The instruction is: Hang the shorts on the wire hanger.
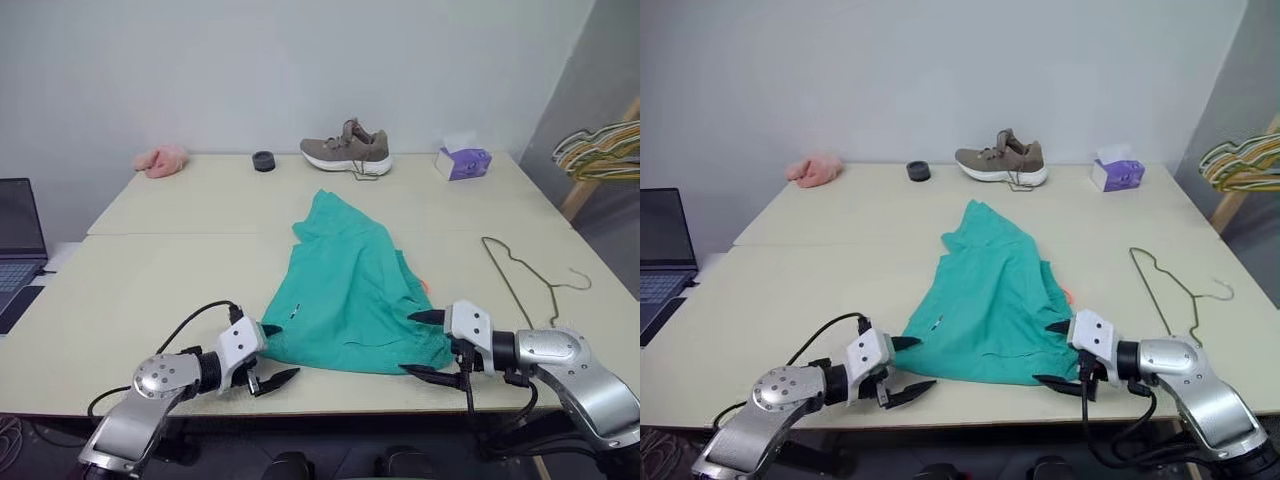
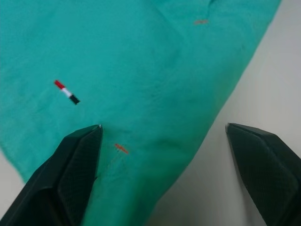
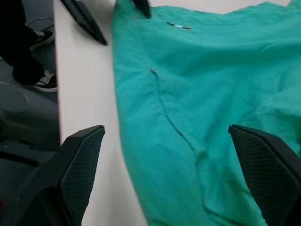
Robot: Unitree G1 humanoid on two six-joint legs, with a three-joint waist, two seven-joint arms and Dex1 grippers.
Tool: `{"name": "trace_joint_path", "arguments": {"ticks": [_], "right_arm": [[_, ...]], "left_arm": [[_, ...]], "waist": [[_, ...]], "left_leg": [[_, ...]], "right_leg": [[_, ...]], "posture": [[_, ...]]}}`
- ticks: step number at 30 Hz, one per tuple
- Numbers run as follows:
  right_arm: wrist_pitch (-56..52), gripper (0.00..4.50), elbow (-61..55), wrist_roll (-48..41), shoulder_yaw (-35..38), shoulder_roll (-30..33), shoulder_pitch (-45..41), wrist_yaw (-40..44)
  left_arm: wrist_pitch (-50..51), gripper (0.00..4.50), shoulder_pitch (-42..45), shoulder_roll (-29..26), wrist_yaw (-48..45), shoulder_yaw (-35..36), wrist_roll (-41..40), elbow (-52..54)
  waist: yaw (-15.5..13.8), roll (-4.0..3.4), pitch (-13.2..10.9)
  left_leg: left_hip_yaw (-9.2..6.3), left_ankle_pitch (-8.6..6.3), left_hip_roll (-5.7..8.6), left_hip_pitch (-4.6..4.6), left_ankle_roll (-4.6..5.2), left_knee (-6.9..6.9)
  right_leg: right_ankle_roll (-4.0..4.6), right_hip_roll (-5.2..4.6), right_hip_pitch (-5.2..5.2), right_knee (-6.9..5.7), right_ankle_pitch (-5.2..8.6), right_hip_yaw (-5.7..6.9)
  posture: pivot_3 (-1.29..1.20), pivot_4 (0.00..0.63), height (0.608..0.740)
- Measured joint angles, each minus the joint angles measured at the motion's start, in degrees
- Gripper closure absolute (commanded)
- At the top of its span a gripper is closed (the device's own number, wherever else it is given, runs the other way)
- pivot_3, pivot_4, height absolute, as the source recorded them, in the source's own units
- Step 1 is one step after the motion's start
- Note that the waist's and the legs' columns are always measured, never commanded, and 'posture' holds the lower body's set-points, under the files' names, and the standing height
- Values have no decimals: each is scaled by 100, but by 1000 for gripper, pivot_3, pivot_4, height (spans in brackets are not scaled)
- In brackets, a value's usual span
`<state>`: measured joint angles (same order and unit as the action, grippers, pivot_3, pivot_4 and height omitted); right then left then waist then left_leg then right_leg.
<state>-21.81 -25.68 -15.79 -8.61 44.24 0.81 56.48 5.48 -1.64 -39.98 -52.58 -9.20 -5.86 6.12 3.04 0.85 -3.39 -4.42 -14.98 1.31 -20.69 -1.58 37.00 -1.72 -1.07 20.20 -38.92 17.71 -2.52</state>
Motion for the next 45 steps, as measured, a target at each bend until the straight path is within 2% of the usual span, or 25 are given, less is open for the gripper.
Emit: {"name": "trace_joint_path", "arguments": {"ticks": [4, 7, 11, 19, 20, 22, 25, 30, 36, 39, 42, 45], "right_arm": [[-13, 0, -108, 75, 2, 13, 64, -107], [7, 0, -104, 187, 10, 12, 108, -282], [279, 0, -61, 571, -1, 86, 220, -416], [1654, 0, 662, 1739, -386, 544, 145, -397], [1810, 0, 776, 1858, -457, 540, 62, -396], [2062, 0, 1090, 2088, -606, 487, -185, -405], [2295, 616, 1393, 2288, -728, 306, -492, -441], [2489, 2328, 1737, 2479, -855, 24, -681, -535], [2495, 4393, 1939, 2449, -858, -38, -888, -430], [2331, 4454, 1951, 2104, -804, 3, -1057, -124], [2245, 4454, 2281, 1843, -664, 81, -1605, 206], [2288, 4454, 3393, 1818, -655, -183, -2911, 223]], "left_arm": [[-276, 11, 381, 88, 11, -169, 203, -371], [-412, 610, 576, 140, 22, -256, 273, -630], [-668, 1830, 728, 142, -4, -394, 406, -900], [-864, 4308, 966, 130, -50, -387, 424, -1421], [-860, 4476, 967, 129, -58, -375, 409, -1446], [-804, 4476, 967, 131, -73, -330, 346, -1461], [-627, 4500, 914, 141, -97, -221, 168, -1412], [-394, 4500, 783, 158, -59, -86, -9, -1242], [-36, 4500, 605, 171, -88, 112, -188, -1043], [206, 4500, 478, -18, -363, 140, -367, -820], [442, 4500, 590, -186, -699, 146, -548, -809], [383, 4500, 1637, 56, -574, 124, -422, -1594]], "waist": [[32, -17, 11], [59, -23, 16], [133, -40, 31], [352, -42, 35], [368, -42, 35], [401, -39, 34], [452, -34, 35], [487, -28, 38], [486, -28, 38], [497, -28, 34], [494, -31, 20], [488, -13, -54]], "left_leg": [[3, 0, 1, 0, 0, 1], [1, 0, 1, 5, 0, 1], [2, 0, 1, 13, 0, 1], [1, 1, 0, 39, 2, -2], [2, 1, 0, 41, 2, -2], [2, 1, 0, 42, 2, -2], [1, 1, 0, 39, 2, -3], [-3, 1, 0, 0, 2, -2], [-4, 1, 1, -2, 2, -3], [-4, 1, 0, -2, 2, -4], [-3, 2, 2, -2, 3, 1], [-5, 18, 8, 2, 28, 7]], "right_leg": [[-5, -2, 0, 3, -2, -3], [-6, -1, -1, 2, -3, -1], [-7, -1, -6, 2, -3, -2], [-10, -1, -24, -1, -4, -2], [-10, 0, -25, -2, -4, -2], [-11, 0, -25, -2, -5, -3], [-11, 0, -24, -1, -5, -4], [-10, -1, -18, -1, -4, -3], [-10, -2, -16, -2, -4, -3], [-10, -2, -14, -2, -4, -3], [-11, -2, -15, -3, -5, -1], [-12, 1, -19, -5, -43, 10]], "posture": [[-192, 7, 740], [-207, 9, 740], [-214, 10, 740], [-209, 7, 740], [-203, 6, 740], [-198, 5, 740], [-188, 3, 740], [-175, 3, 740], [-170, 6, 740], [-163, 9, 740], [-152, 12, 740], [-143, 11, 740]]}}
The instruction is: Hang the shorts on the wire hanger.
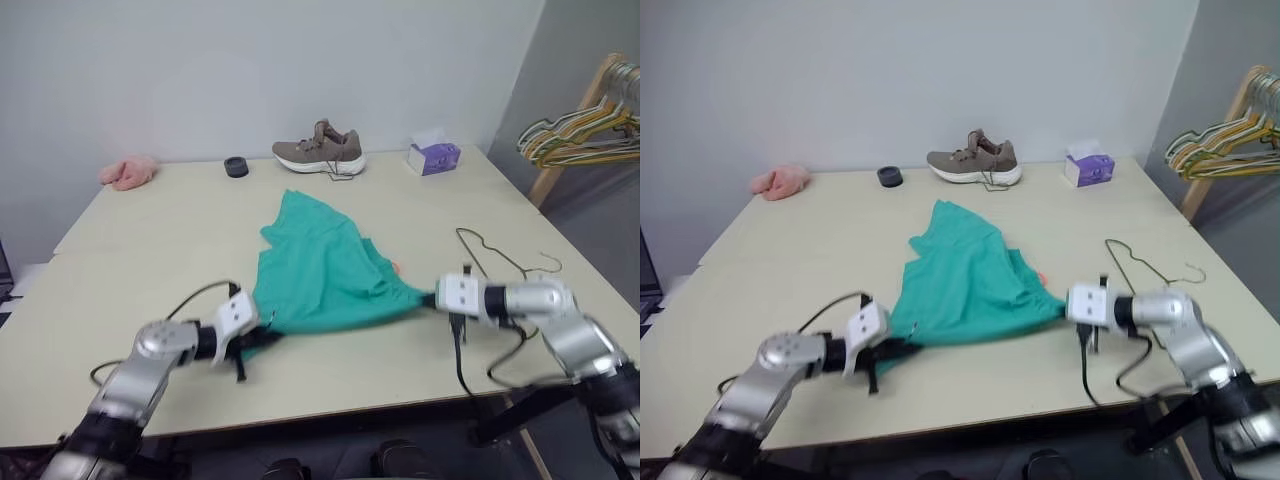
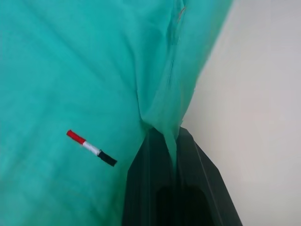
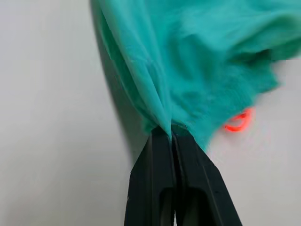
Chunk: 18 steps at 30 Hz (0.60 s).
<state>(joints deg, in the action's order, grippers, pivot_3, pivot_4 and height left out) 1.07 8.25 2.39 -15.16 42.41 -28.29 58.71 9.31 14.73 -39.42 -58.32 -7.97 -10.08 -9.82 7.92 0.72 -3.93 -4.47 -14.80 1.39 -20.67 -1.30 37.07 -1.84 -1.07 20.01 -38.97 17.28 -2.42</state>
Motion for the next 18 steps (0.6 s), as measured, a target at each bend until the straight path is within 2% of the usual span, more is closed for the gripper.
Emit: {"name": "trace_joint_path", "arguments": {"ticks": [2, 4, 7, 8, 9, 11, 13, 16, 18], "right_arm": [[247, 4454, 1499, 268, -38, -447, -1573, -271], [646, 4454, 2871, 592, -93, -745, -2901, -698], [1310, 4454, 4688, 1314, -358, -1170, -4560, -1840], [1449, 4454, 5054, 1517, -440, -1254, -4921, -2232], [1620, 4454, 5442, 1746, -511, -1348, -5359, -2743], [2017, 4454, 5931, 2183, -676, -1438, -6023, -3692], [2523, 4454, 6026, 2489, -725, -1407, -6444, -4495], [3200, 4454, 5934, 2662, -733, -1224, -6522, -5087], [3775, 4454, 5683, 2820, -753, -967, -6172, -5409]], "left_arm": [[-182, 4500, 1548, 383, 482, -3, 282, -1297], [-389, 4500, 2891, 620, 962, 60, 511, -2594], [-949, 4500, 4720, 775, 1738, 109, 925, -4427], [-1117, 4500, 5172, 778, 1986, 108, 1054, -4791], [-1342, 4500, 5686, 764, 2325, 112, 1202, -5181], [-1890, 4500, 6493, 617, 2997, 70, 1595, -5689], [-2650, 4500, 7029, 224, 3556, -102, 2081, -5779], [-3614, 4500, 7211, -344, 4063, -419, 2771, -5512], [-4292, 4500, 6979, -852, 4267, -618, 3233, -5043]], "waist": [[-9, 13, -48], [2, 13, -47], [54, 20, -40], [81, 19, -34], [121, 19, -31], [201, 18, -28], [312, 18, -27], [365, 14, -22], [366, 11, -16]], "left_leg": [[-10, 28, 16, -23, 39, -12], [-14, 68, 8, -22, 15, -11], [1, 63, 14, -52, 1, -26], [8, 63, 16, -100, -3, -27], [10, 87, 16, -175, -54, -21], [24, 103, 16, -304, -103, -13], [33, 107, 18, -387, -112, -13], [32, 107, 18, -399, -111, -26], [32, 106, 18, -396, -110, -53]], "right_leg": [[-1, 17, 24, 9, -56, 24], [4, 4, 22, 4, -59, 22], [24, -12, 62, 1, -67, 7], [22, -16, 119, 1, -64, 0], [23, -21, 192, -3, -64, -9], [23, -34, 331, -17, -65, -32], [23, -42, 417, -30, -65, -44], [20, -39, 429, -7, -63, -54], [20, -39, 424, -3, -63, -54]], "posture": [[-140, 9, 740], [-140, 6, 740], [-140, 2, 740], [-142, 3, 740], [-145, 3, 740], [-147, 7, 740], [-144, 11, 740], [-134, 18, 740], [-130, 22, 740]]}}
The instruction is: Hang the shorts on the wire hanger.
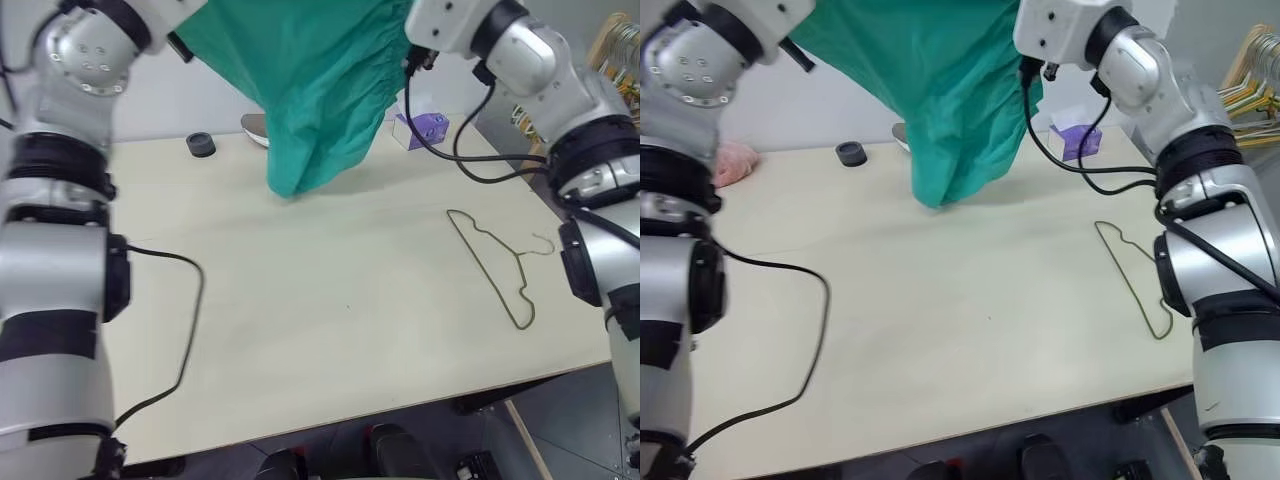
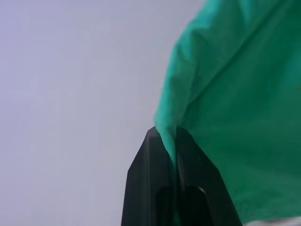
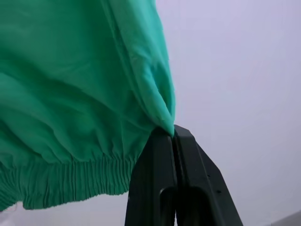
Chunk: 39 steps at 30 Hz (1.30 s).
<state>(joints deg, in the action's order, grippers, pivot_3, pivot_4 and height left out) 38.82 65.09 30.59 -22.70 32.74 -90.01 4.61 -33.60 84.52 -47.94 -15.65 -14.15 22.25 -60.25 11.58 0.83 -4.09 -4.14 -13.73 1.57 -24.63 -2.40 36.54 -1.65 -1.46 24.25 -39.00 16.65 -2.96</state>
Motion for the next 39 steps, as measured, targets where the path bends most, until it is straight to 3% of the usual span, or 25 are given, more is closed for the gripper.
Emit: {"name": "trace_joint_path", "arguments": {"ticks": [2, 5, 10, 13, 18, 24, 32, 35, 39], "right_arm": [[487, 4454, -365, 106, -83, 108, 740, -114], [884, 4454, -906, 158, -315, 46, 2088, 278], [640, 4454, -2467, -555, -503, -12, 4320, 1927], [-62, 4454, -3600, -1216, -555, 193, 5185, 3061], [-1488, 4454, -5467, -2349, -538, 826, 5952, 4733], [-2795, 4454, -6557, -3073, -537, 1411, 6493, 6002], [-3657, 4454, -7139, -3207, -375, 1607, 6681, 6456], [-3969, 3846, -7380, -3230, -366, 1621, 6765, 6638], [-4326, 2470, -7693, -3398, -319, 1672, 6931, 6810]], "left_arm": [[-439, 4500, -746, -417, -19, -126, 279, 547], [-397, 4500, -2465, -508, -859, -150, -34, 1148], [1700, 4500, -6259, -541, -3412, -49, -2177, 3597], [2871, 4500, -7440, -956, -4141, 168, -2940, 4977], [3978, 4500, -8370, -1552, -4948, 510, -3654, 6322], [4550, 4500, -9109, -1826, -5603, 532, -4018, 7279], [4815, 4500, -9099, -1557, -5488, 553, -3945, 7417], [4975, 3835, -9094, -1535, -5474, 589, -3952, 7449], [5313, 2595, -9169, -1572, -5558, 764, -4140, 7658]], "waist": [[-13, -4, 17], [-35, -11, 10], [56, -10, -7], [-3, 9, -15], [-172, -16, -30], [-354, -15, -31], [-376, -12, -32], [-377, -12, -33], [-377, -9, -35]], "left_leg": [[10, -1, 11, 45, 3, -30], [26, 3, 22, 159, 55, -38], [25, 12, -2, 173, 73, 33], [3, 12, -9, 179, 73, 48], [-32, -2, -16, 331, 85, 29], [-39, -4, -16, 338, 84, 31], [-41, -4, -19, 341, 83, 29], [-42, -4, -19, 340, 83, 27], [-41, -5, -19, 340, 82, 27]], "right_leg": [[-2, -3, -28, 2, 1, -16], [-7, 3, -123, -24, -1, -43], [2, 30, -121, -119, -8, -57], [15, 38, -124, -148, -16, -35], [11, 40, -314, -78, 36, 30], [16, 38, -320, -79, 39, 39], [19, 39, -321, -80, 41, 47], [19, 39, -321, -80, 41, 47], [18, 39, -320, -79, 41, 46]], "posture": [[-130, 24, 740], [-119, 32, 740], [-118, 36, 740], [-124, 36, 740], [-139, 33, 740], [-148, 33, 740], [-140, 33, 740], [-137, 32, 740], [-133, 29, 740]]}}
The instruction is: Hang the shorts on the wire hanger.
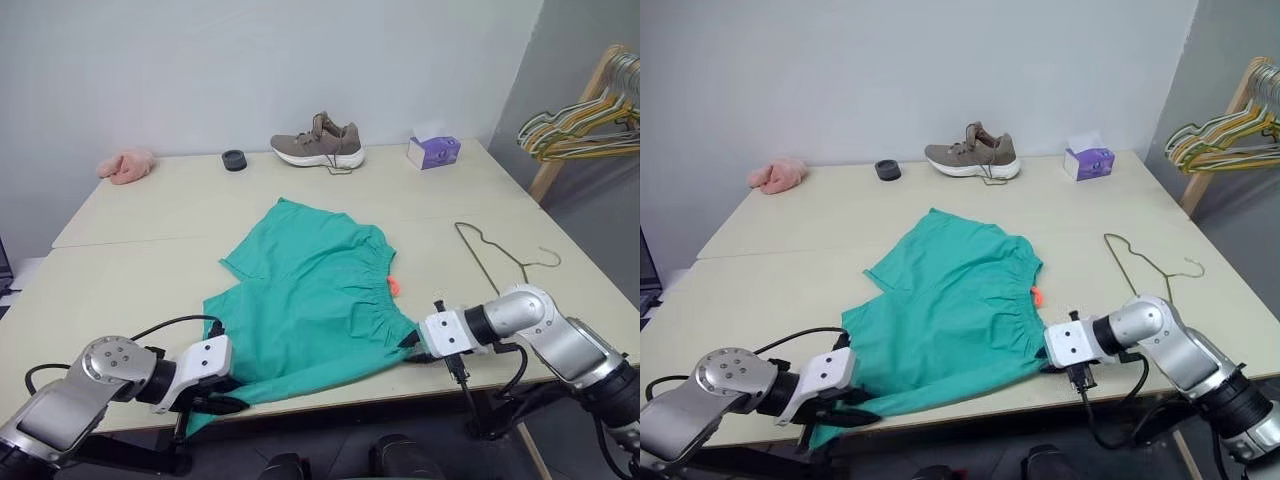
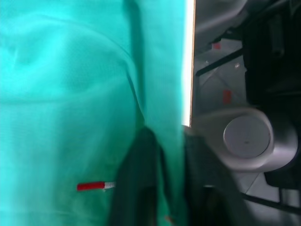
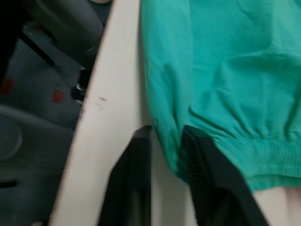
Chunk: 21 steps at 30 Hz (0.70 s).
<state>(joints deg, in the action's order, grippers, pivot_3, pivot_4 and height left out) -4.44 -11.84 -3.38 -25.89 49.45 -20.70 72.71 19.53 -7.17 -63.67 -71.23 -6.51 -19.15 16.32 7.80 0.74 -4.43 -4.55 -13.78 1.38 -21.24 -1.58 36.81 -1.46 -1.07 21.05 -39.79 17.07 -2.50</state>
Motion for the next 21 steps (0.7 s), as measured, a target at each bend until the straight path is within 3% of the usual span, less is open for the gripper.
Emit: {"name": "trace_joint_path", "arguments": {"ticks": [7, 8, 13, 16, 21], "right_arm": [[-1358, 86, -852, -1123, 983, 53, 355, -82], [-1635, 0, -973, -1367, 1196, 51, 455, -170], [-2471, 0, -994, -1862, 2244, -359, 889, -1194], [-2630, 0, -420, -1668, 2770, -892, 793, -2359], [-2872, 0, 532, -842, 3115, -1158, 662, -3988]], "left_arm": [[534, 408, -112, -24, -322, 457, -677, 504], [564, 88, -97, -24, -331, 517, -744, 529], [662, 39, 413, 273, -199, 739, -982, 548], [555, 39, 1249, 1011, 354, 637, -825, 458], [649, 39, 2094, 1596, 812, 401, -668, 260]], "waist": [[-19, 2, 0], [-26, 4, 0], [-104, 8, 4], [-146, 20, 10], [-118, 16, 16]], "left_leg": [[-3, -1, -1, -1, -2, -1], [-3, -1, -1, 0, -2, -1], [8, -1, 0, 2, -2, 1], [7, 0, 2, -2, -3, 6], [15, 0, 6, -40, -4, 8]], "right_leg": [[1, 0, 1, 2, 1, 2], [2, 0, 0, 3, 1, 2], [-2, 0, 0, 7, -1, -5], [-12, 3, -6, 12, -7, -4], [-24, 3, 19, 32, -16, -18]], "posture": [[-140, 25, 740], [-145, 25, 740], [-170, 22, 740], [-185, 19, 740], [-207, 15, 740]]}}
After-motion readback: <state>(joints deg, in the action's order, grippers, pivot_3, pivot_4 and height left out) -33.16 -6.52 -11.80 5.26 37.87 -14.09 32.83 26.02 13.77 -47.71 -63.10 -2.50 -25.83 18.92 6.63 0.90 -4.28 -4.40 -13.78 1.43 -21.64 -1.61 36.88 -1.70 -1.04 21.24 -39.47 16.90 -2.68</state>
